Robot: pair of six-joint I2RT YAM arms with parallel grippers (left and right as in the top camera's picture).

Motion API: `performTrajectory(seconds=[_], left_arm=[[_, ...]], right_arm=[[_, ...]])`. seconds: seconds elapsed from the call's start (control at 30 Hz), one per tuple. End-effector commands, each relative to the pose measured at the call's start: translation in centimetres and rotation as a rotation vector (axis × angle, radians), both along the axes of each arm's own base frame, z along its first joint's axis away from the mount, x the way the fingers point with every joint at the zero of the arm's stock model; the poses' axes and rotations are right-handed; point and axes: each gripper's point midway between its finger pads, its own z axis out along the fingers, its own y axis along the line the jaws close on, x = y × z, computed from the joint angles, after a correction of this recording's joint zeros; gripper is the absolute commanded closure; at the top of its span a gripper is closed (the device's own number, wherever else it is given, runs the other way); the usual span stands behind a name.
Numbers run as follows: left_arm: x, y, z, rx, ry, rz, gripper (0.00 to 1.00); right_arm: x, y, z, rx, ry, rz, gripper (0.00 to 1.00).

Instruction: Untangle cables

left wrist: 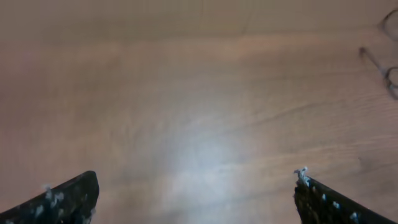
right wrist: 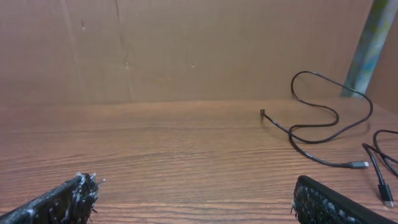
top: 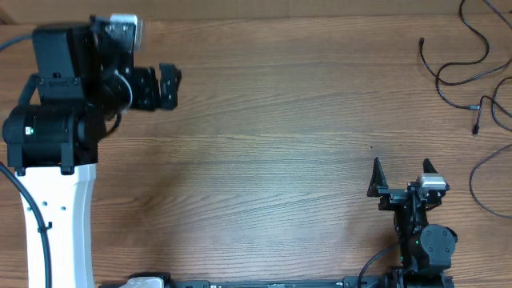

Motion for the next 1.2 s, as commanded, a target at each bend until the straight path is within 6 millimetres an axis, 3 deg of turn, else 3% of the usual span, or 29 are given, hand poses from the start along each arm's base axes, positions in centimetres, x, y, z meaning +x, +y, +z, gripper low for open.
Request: performTrajectory(seconds=[0.0,0.1,0.3,0.53,0.73,0.87,1.17], left_arm=[[0.0,-1.1,2.1,0.069,-0.182,-0.125,0.0],[-0.6,-1.0,1.3,0.079,-0.326,-0.118,0.0],[-3.6,-1.2,-4.9,0.052,-0.534,-0.107,0.0],[-8.0,-1.0,-9.5,0.051,-0.807,-0.095,0.0],[-9.9,-0.1,-14.3,0.08,-0.818,-0.067,0.0],[-10.7,-0.2,-16.4,0.11,-0.829,-0.076,0.0],[-11.5,0.0,-22.1,0.133,-0.607,-0.089,0.0]], right_arm=[[0.1,0.1,-0.4,-0.004,0.006,0.005,0.0],[0.1,0.1,-0.4,-0.004,0.006,0.005,0.0],[0.1,0.1,-0.4,-0.004,0.006,0.005,0.0],[0.1,0.1,-0.4,-0.004,0.006,0.005,0.0],[0.1,0.1,-0.4,-0.004,0.006,0.005,0.0],[0.1,0.1,-0.4,-0.004,0.006,0.005,0.0],[0.1,0.1,-0.4,-0.004,0.006,0.005,0.0]])
